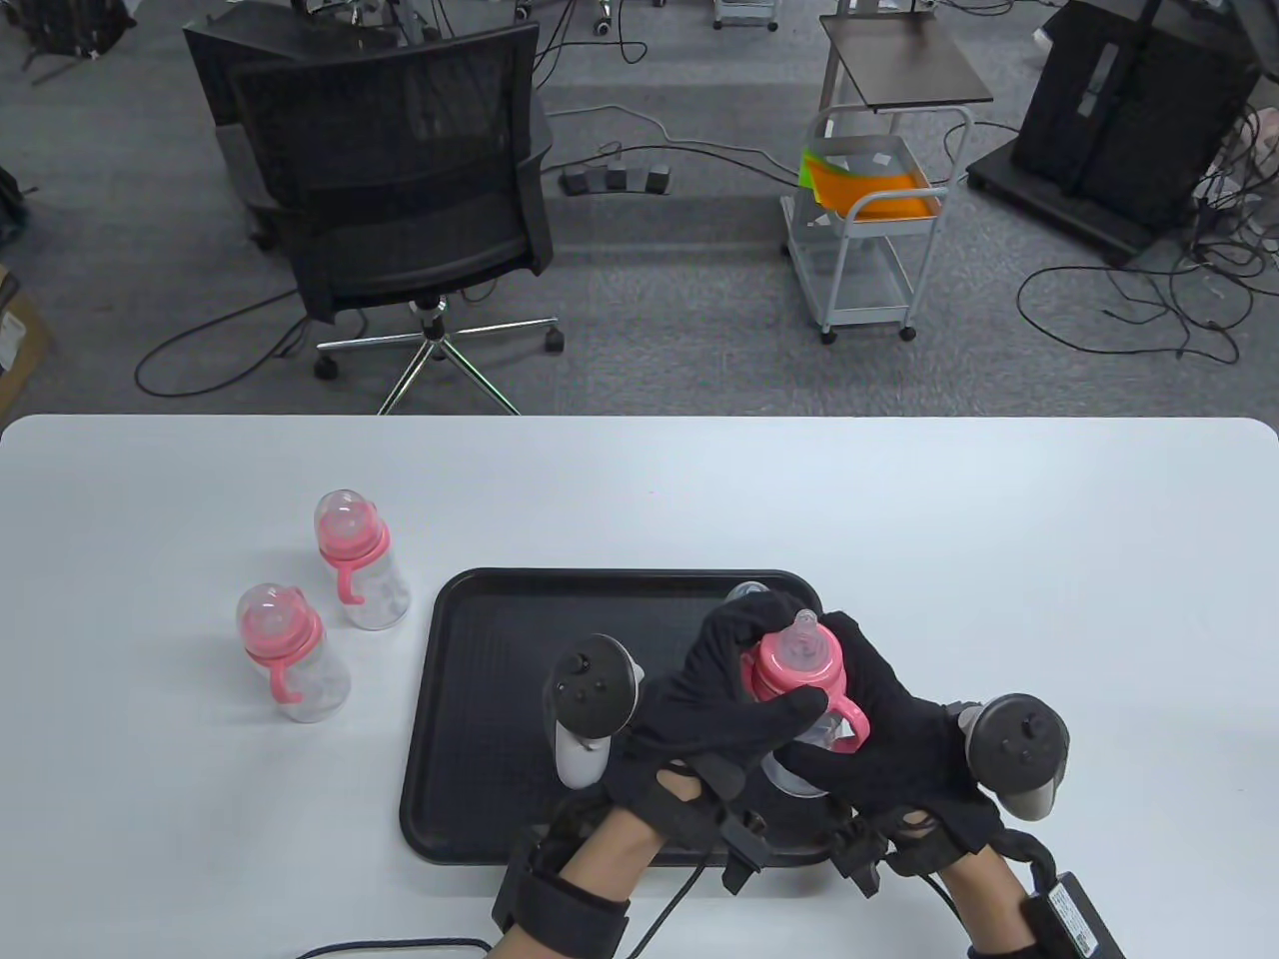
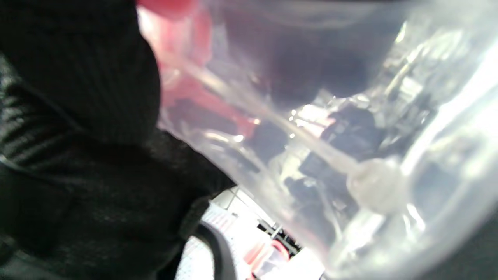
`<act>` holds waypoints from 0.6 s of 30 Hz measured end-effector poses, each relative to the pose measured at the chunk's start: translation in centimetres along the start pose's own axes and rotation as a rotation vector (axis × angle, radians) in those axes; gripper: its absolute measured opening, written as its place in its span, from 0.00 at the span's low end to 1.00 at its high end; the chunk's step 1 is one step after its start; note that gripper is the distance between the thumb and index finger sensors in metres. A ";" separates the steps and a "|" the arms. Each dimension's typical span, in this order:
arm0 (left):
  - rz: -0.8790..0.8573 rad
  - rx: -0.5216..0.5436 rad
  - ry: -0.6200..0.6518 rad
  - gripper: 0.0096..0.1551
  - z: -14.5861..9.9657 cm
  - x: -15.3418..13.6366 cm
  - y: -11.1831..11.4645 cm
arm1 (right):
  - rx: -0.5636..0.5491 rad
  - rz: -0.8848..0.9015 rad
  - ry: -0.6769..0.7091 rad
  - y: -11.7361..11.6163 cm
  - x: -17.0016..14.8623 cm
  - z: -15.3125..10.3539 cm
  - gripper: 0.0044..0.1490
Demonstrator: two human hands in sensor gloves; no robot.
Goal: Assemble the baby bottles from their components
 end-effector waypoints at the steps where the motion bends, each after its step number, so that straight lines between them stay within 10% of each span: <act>1: 0.013 0.007 -0.004 0.52 0.0 0.0 0.0 | -0.001 0.000 -0.005 0.0 0.0 0.0 0.70; 8: 0.300 0.181 -0.026 0.53 -0.7 1.0 -0.2 | -0.093 -0.279 0.018 -0.3 0.8 -0.5 0.70; 15: 0.317 -0.031 -0.089 0.51 0.0 0.6 -0.9 | -0.015 -0.237 -0.030 -1.0 -0.4 -0.3 0.70; 18: 0.392 0.110 -0.157 0.55 -0.6 0.6 -1.3 | -0.027 -0.274 -0.037 -1.4 -0.4 -0.4 0.70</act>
Point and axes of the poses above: the tracker on the back of each hand, its own x axis roughly to the thumb side, its own z axis roughly from the wrist to the fingertips, y = z × x, the point moved 1 cm from there along z, roughly from the wrist to the fingertips, and after that the axes turned 11 degrees about z, right-handed, at the moved point
